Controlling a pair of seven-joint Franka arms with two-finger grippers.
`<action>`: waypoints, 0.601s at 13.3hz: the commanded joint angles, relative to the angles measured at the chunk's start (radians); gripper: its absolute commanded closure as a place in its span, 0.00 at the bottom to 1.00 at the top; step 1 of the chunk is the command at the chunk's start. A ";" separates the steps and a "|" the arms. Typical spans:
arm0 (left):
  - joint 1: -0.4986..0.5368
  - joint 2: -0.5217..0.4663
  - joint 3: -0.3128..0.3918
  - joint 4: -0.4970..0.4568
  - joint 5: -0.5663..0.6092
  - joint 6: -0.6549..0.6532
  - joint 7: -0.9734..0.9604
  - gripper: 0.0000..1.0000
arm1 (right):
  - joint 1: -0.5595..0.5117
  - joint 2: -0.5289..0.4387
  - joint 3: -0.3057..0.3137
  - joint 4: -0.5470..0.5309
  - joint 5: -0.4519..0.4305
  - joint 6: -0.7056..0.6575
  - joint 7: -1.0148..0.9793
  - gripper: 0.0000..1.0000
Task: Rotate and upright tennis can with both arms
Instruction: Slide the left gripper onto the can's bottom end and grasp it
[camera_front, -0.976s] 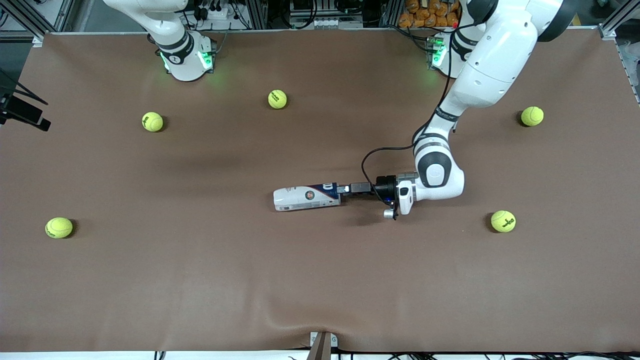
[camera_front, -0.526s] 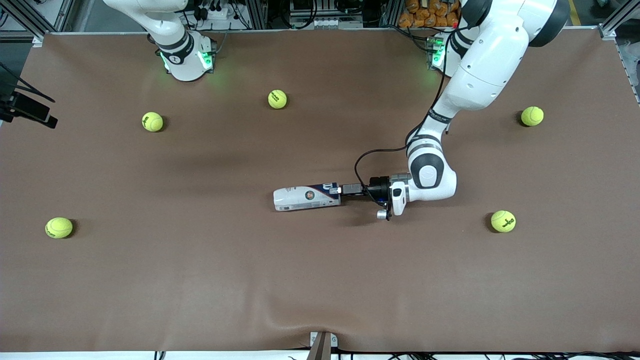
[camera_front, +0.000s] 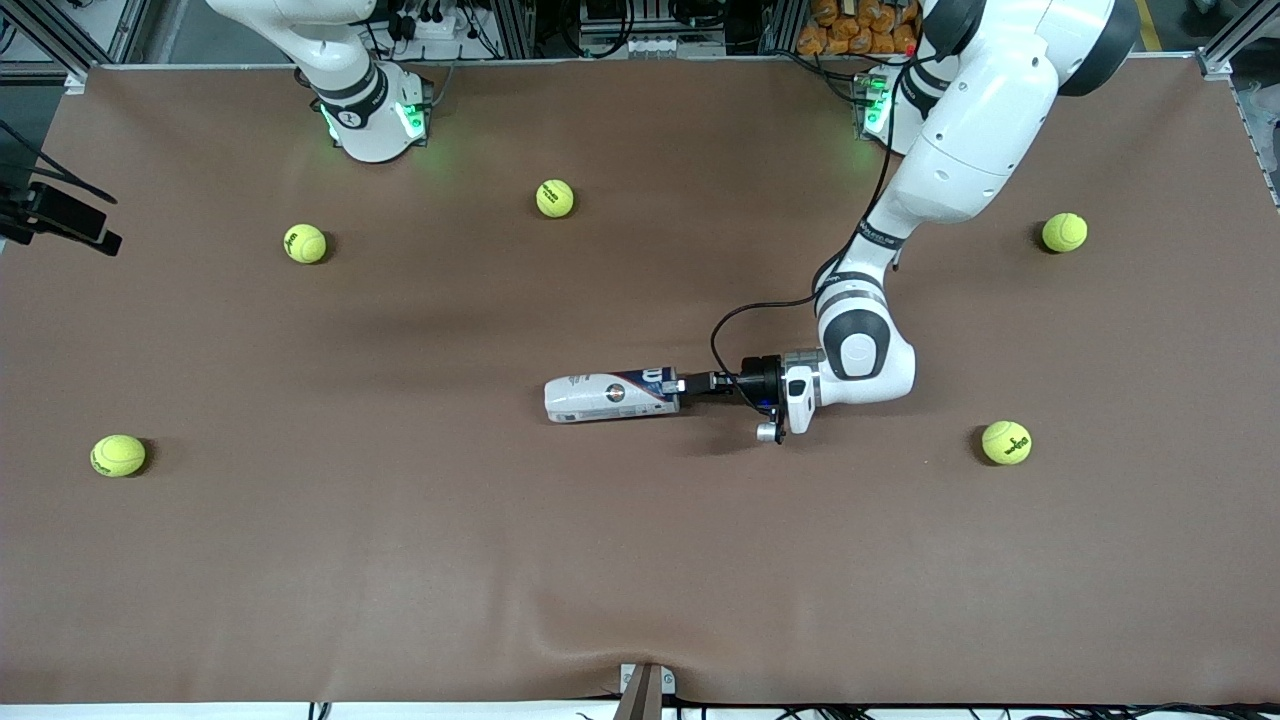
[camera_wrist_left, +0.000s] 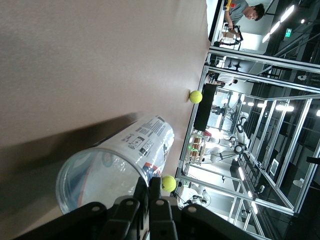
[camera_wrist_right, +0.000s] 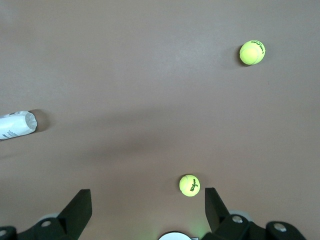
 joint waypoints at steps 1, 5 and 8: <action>0.001 -0.005 -0.002 0.030 -0.009 -0.002 -0.007 1.00 | 0.003 -0.013 -0.001 0.004 0.015 -0.014 0.015 0.00; -0.010 -0.057 -0.001 0.099 0.146 -0.002 -0.227 1.00 | 0.003 -0.012 -0.001 0.004 0.015 -0.014 0.015 0.00; -0.011 -0.121 -0.001 0.128 0.313 -0.002 -0.459 1.00 | 0.003 -0.012 -0.001 0.004 0.017 -0.014 0.015 0.00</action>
